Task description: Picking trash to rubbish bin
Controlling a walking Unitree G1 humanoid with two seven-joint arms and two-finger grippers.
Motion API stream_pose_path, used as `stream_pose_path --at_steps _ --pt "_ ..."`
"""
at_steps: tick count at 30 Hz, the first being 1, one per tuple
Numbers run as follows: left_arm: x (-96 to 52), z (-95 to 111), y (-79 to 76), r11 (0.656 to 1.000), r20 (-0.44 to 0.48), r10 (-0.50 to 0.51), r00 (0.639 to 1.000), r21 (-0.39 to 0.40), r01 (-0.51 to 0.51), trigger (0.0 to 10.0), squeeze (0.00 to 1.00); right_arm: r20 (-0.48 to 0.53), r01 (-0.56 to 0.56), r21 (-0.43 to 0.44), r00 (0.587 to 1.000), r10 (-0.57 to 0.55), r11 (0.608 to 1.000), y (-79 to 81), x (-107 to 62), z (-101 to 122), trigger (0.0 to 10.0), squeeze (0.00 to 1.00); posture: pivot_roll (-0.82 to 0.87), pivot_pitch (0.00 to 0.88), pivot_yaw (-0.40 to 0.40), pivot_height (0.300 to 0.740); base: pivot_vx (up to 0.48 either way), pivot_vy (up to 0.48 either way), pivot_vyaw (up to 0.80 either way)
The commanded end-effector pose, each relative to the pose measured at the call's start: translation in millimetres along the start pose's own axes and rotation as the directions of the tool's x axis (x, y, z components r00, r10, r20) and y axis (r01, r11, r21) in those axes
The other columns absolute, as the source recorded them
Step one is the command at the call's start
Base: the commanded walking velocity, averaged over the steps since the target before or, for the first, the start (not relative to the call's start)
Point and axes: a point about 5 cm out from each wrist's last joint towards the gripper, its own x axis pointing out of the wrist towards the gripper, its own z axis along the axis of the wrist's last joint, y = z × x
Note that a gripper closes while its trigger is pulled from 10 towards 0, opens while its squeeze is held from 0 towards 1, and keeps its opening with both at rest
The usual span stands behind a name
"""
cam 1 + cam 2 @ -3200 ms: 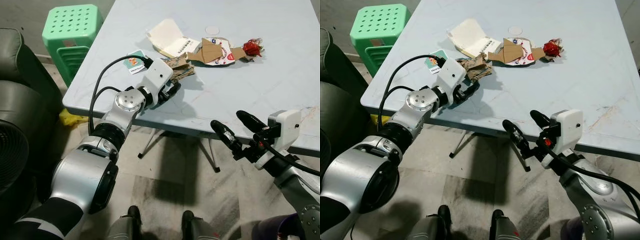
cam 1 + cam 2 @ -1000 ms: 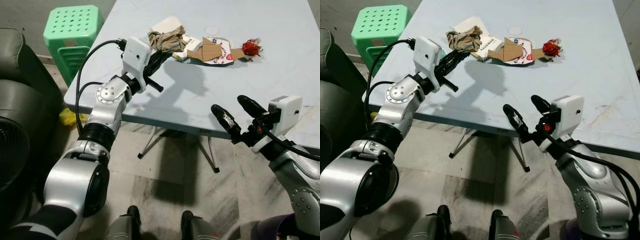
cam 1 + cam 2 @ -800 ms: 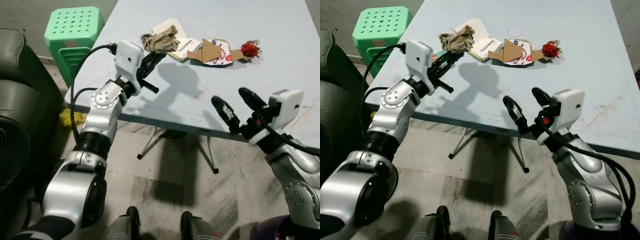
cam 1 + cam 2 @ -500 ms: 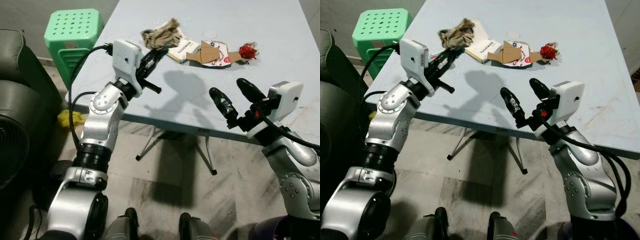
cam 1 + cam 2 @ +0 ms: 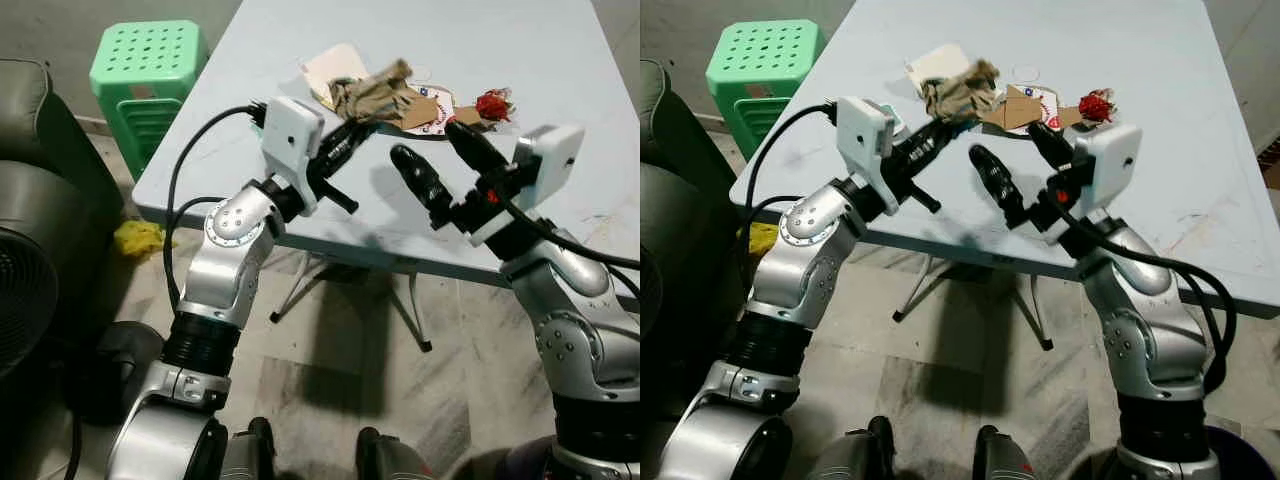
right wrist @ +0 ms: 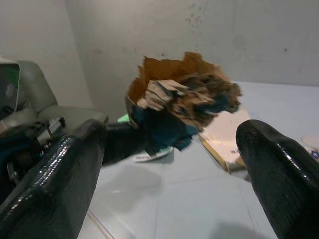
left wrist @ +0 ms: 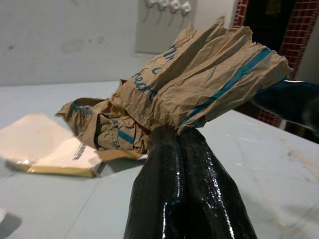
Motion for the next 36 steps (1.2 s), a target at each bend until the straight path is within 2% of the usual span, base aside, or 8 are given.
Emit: stream_pose_path --at_steps 1,9,20,21,22,23,30,36 --pt "0.5 -0.2 -8.9 0.999 0.001 -0.041 0.999 0.011 0.041 10.0 0.00 0.022 -0.035 0.008 0.999 0.035 0.999 4.6 3.6 3.4 10.0 0.00 -0.09 0.224 -0.032 0.740 0.000 0.000 0.00" --pt "3.2 0.9 -18.5 0.998 -0.001 -0.066 0.998 0.009 0.066 10.0 0.00 0.079 -0.084 0.036 0.994 0.081 0.996 12.2 17.7 13.1 10.0 0.00 -0.09 0.226 -0.035 0.740 0.000 0.000 0.00" --pt "6.0 7.0 -23.6 0.996 0.017 -0.083 0.996 0.015 0.083 10.0 0.00 0.097 -0.092 0.036 0.991 0.089 0.995 12.9 23.9 16.1 10.0 0.00 -0.09 0.223 -0.036 0.740 0.000 0.000 0.00" --pt "6.4 8.2 -23.7 0.996 0.021 -0.083 0.996 0.016 0.082 10.0 0.00 0.097 -0.093 0.040 0.991 0.088 0.995 12.6 23.7 15.8 8.4 0.00 -0.09 0.223 -0.036 0.740 0.000 0.000 0.00" --pt "6.8 9.0 -23.6 0.997 0.023 -0.081 0.996 0.016 0.081 10.0 0.00 0.101 -0.094 0.045 0.991 0.089 0.995 12.4 23.4 15.9 1.8 0.00 -0.09 0.222 -0.037 0.740 0.000 0.000 0.00" --pt "6.9 9.4 -23.7 0.997 0.024 -0.080 0.996 0.016 0.080 10.0 0.00 0.111 -0.099 0.050 0.989 0.093 0.994 12.6 23.0 16.4 0.0 0.00 -0.09 0.222 -0.037 0.740 0.000 0.000 0.00" --pt "6.4 9.1 -23.8 0.996 0.015 -0.080 0.997 0.028 0.079 10.0 0.00 0.138 -0.115 0.056 0.985 0.107 0.992 13.3 22.1 18.7 0.0 0.00 -0.09 0.220 -0.037 0.740 0.000 0.000 0.00" --pt "6.5 8.3 -22.7 0.998 0.009 -0.070 0.998 0.003 0.070 10.0 0.00 0.147 -0.121 0.056 0.983 0.111 0.991 13.6 22.6 19.5 0.0 0.00 -0.09 0.216 -0.037 0.740 0.000 0.000 0.00"
